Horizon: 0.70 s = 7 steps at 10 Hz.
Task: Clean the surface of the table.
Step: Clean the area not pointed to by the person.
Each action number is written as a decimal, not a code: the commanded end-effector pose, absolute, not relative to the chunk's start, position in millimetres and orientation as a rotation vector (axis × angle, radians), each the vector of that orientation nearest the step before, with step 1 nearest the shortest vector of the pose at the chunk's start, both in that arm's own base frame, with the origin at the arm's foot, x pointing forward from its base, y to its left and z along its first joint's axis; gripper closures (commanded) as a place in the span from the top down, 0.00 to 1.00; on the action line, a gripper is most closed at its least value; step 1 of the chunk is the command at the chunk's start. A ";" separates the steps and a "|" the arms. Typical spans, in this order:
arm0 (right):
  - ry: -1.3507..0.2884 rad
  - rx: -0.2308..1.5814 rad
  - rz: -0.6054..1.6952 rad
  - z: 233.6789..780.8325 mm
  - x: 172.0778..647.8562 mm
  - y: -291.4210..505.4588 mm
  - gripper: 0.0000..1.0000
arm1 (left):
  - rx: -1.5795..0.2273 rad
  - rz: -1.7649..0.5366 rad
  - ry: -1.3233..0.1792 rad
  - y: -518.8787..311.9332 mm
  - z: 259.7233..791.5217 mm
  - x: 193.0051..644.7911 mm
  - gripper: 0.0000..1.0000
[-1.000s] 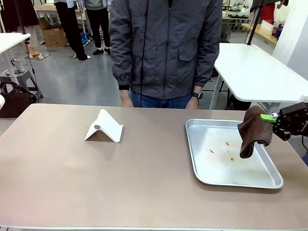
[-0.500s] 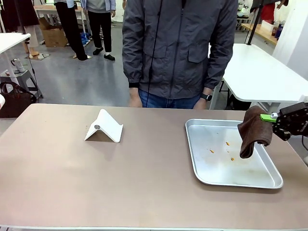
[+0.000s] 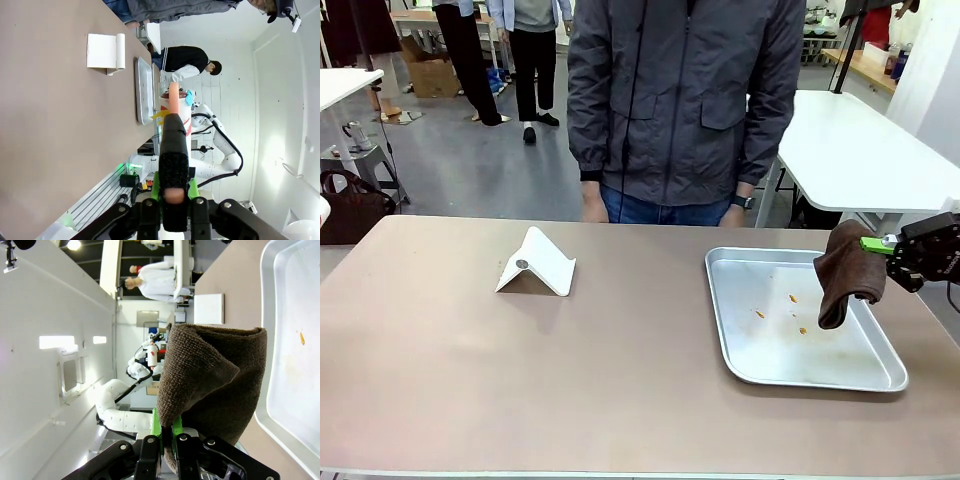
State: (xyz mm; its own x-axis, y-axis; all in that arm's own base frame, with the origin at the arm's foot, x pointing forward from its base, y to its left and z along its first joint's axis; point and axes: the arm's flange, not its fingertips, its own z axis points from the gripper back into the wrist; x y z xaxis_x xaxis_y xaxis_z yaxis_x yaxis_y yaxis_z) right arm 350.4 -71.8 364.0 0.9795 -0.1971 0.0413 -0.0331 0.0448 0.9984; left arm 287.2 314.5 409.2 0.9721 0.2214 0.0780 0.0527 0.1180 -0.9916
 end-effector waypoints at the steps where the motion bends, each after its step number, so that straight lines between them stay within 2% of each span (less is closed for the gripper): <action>1: -0.187 1.538 -0.120 367.5 350.1 -72.2 0.00 | -1.452 0.129 -0.233 309.8 411.8 283.7 0.22; 2: -0.185 1.524 -0.126 364.0 350.4 -71.8 0.09 | -1.452 0.129 -0.233 309.8 411.8 283.7 0.22; 4: -0.147 1.386 0.016 383.0 363.0 -49.0 0.09 | -1.452 0.129 -0.233 309.8 411.8 283.7 0.22; 7: -0.098 1.057 0.053 405.8 386.9 -37.8 0.09 | -1.452 0.129 -0.233 309.8 411.8 283.7 0.22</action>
